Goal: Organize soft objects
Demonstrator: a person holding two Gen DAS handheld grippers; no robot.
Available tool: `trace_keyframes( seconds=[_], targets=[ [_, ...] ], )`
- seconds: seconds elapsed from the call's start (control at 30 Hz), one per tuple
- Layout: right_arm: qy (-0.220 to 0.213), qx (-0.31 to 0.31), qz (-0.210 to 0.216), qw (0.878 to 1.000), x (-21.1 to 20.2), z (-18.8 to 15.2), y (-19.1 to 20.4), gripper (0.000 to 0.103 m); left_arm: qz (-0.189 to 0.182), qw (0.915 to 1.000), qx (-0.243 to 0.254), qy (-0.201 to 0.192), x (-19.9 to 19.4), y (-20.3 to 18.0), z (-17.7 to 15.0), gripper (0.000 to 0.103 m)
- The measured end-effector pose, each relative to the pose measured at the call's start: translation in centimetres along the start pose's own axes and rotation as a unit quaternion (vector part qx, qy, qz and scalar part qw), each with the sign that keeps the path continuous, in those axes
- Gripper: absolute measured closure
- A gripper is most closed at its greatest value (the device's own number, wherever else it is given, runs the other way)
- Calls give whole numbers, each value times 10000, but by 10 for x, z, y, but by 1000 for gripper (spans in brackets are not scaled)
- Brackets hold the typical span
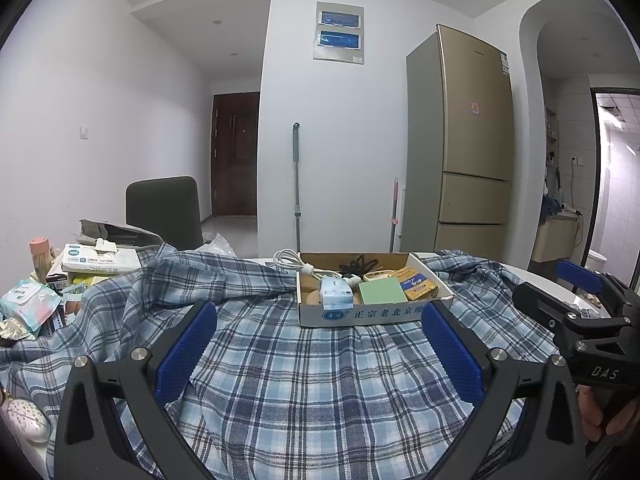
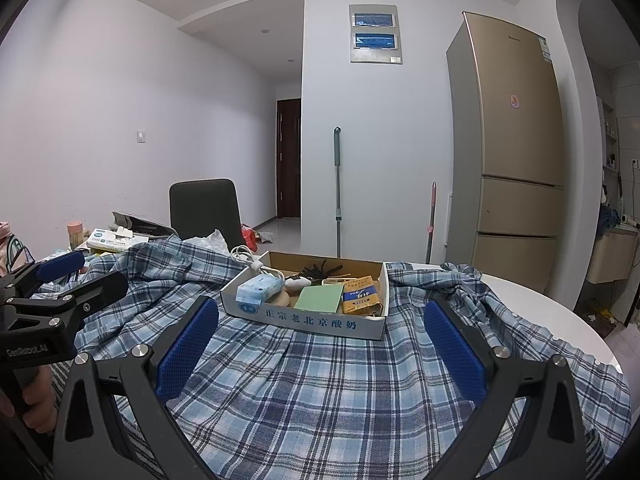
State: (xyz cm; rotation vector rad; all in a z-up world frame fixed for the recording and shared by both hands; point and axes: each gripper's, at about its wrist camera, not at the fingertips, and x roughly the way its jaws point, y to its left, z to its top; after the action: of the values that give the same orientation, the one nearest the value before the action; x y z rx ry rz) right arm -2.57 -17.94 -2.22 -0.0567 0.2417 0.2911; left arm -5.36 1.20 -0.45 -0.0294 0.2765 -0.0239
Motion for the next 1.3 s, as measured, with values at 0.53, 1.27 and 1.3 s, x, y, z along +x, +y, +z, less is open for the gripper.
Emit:
trace_keyframes(
  seconds=[0.53,1.27,1.3],
  targets=[
    [47,22,-17,10000,1,0,1,0,28,10000,-73,59,1,2,-1,0],
    [39,37,-17,10000,1,0,1,0,75,9996,-217,173,5,3,-2,0],
    [40,38,-18,10000,1,0,1,0,77,9996,-229,175,5,3,-2,0]
  ],
)
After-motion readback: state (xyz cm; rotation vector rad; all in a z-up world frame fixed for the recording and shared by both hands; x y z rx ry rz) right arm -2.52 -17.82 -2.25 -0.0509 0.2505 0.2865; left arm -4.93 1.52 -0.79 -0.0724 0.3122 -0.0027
